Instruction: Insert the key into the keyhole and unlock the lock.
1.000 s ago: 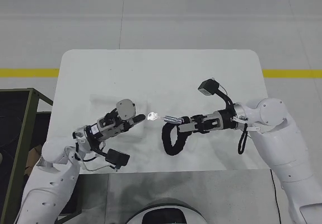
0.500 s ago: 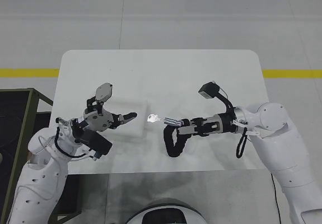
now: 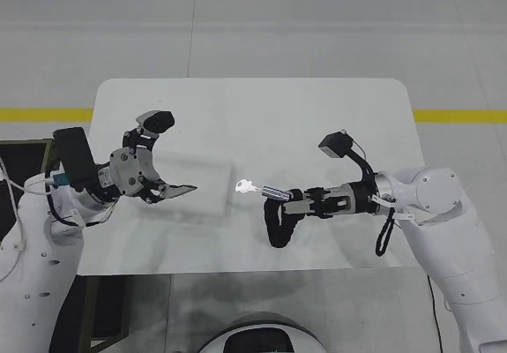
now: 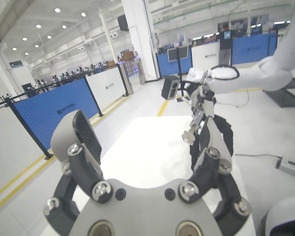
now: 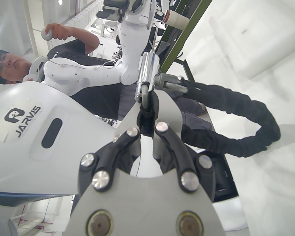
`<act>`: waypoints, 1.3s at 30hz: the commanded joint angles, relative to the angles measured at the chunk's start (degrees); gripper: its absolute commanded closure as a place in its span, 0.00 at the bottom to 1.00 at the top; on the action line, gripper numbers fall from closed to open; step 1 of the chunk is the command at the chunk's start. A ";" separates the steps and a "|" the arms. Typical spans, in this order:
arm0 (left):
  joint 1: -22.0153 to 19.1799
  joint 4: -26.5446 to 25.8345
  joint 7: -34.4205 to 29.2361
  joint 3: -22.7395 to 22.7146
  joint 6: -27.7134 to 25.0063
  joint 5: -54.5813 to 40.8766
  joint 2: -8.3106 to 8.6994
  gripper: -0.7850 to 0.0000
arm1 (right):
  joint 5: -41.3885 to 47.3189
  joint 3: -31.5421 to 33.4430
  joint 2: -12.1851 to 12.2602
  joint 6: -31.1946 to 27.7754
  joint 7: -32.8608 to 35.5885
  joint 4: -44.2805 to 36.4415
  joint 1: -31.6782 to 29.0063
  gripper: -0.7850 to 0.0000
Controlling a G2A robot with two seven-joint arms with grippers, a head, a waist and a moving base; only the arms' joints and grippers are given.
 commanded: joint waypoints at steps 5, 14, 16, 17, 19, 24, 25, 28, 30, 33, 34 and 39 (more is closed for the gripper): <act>0.00 0.00 1.69 0.04 -0.01 11.21 0.01 0.00 | 0.01 0.00 0.00 -0.01 0.00 0.00 0.00 1.00; 2.78 -0.65 -3.16 2.95 -0.01 2.78 0.33 0.00 | -1.01 0.25 0.18 0.57 -1.77 -2.33 -2.64 1.00; 1.62 -0.03 -9.48 4.14 -0.01 -8.84 1.37 0.00 | -1.36 0.61 0.29 0.73 -1.91 -2.93 -3.05 1.00; 0.99 0.04 -14.03 5.70 -0.01 -17.00 2.13 0.00 | -1.42 0.80 0.34 0.75 -1.89 -3.18 -3.15 1.00; -1.52 0.23 -27.41 8.66 -0.01 -35.72 4.20 0.00 | -1.38 1.15 0.44 0.82 -1.80 -3.68 -3.41 1.00; -9.38 3.09 -69.02 12.36 10.16 -86.91 9.60 0.00 | -1.14 1.58 0.60 0.91 -1.59 -4.93 -4.52 1.00; -10.98 3.65 -77.50 12.25 15.87 -97.07 10.27 0.00 | -1.26 1.62 0.62 0.95 -1.63 -5.10 -4.72 1.00; -14.39 9.19 -96.83 11.14 29.36 -115.33 11.19 0.00 | -1.58 1.80 0.69 1.20 -1.61 -5.59 -5.28 1.00; -15.13 12.44 -102.11 12.22 33.37 -116.78 11.13 0.00 | -1.57 1.97 0.73 1.34 -1.64 -5.82 -5.57 1.00; -15.82 15.18 -104.79 15.26 36.14 -117.06 10.50 0.00 | -1.55 1.93 0.73 1.59 -1.65 -6.01 -5.86 1.00; -15.95 15.59 -105.20 16.40 36.47 -117.86 10.17 0.07 | -1.66 1.76 0.70 1.58 -1.70 -6.04 -5.87 1.00; -16.50 17.04 -104.34 21.73 35.60 -113.24 8.58 0.33 | -2.00 0.43 0.47 1.92 -1.93 -5.90 -5.30 1.00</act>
